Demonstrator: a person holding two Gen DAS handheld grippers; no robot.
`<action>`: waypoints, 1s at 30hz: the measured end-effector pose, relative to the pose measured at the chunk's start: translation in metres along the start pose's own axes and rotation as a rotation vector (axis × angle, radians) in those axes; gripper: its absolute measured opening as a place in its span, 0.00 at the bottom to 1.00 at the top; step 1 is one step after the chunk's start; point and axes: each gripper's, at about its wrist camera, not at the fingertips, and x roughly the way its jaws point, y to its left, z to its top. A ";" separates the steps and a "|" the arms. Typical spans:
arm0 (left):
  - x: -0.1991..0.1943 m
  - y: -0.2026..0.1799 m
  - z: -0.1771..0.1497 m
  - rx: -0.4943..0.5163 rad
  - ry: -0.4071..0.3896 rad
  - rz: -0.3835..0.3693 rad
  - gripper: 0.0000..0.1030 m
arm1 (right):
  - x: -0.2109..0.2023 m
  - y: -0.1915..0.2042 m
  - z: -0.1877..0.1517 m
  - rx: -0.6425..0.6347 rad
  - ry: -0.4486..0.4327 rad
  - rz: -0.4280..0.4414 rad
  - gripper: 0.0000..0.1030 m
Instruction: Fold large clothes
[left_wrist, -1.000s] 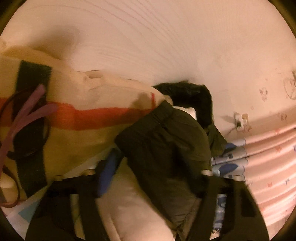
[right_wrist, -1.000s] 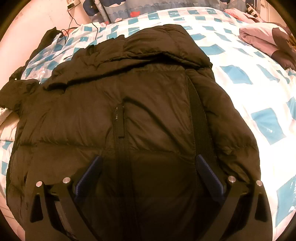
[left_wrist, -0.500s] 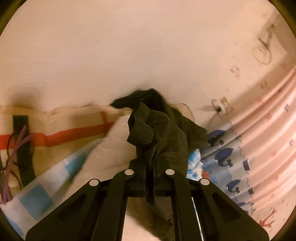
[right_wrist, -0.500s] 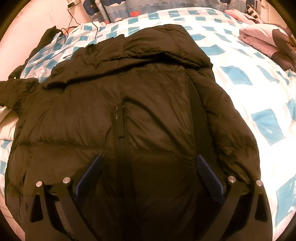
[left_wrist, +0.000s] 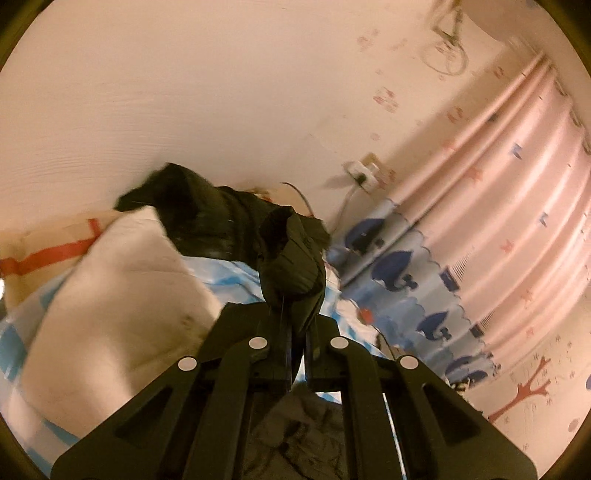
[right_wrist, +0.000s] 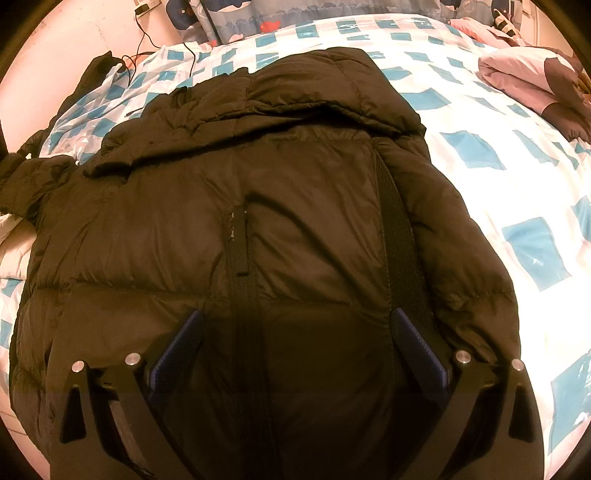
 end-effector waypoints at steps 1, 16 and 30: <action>0.001 -0.006 -0.004 0.008 0.003 -0.006 0.03 | 0.000 0.000 0.000 0.000 0.000 0.000 0.95; 0.037 -0.116 -0.078 0.090 0.103 -0.119 0.03 | 0.001 0.002 -0.001 -0.001 0.001 -0.008 0.95; 0.085 -0.210 -0.174 0.108 0.240 -0.251 0.03 | 0.000 0.002 0.000 -0.003 0.001 -0.009 0.95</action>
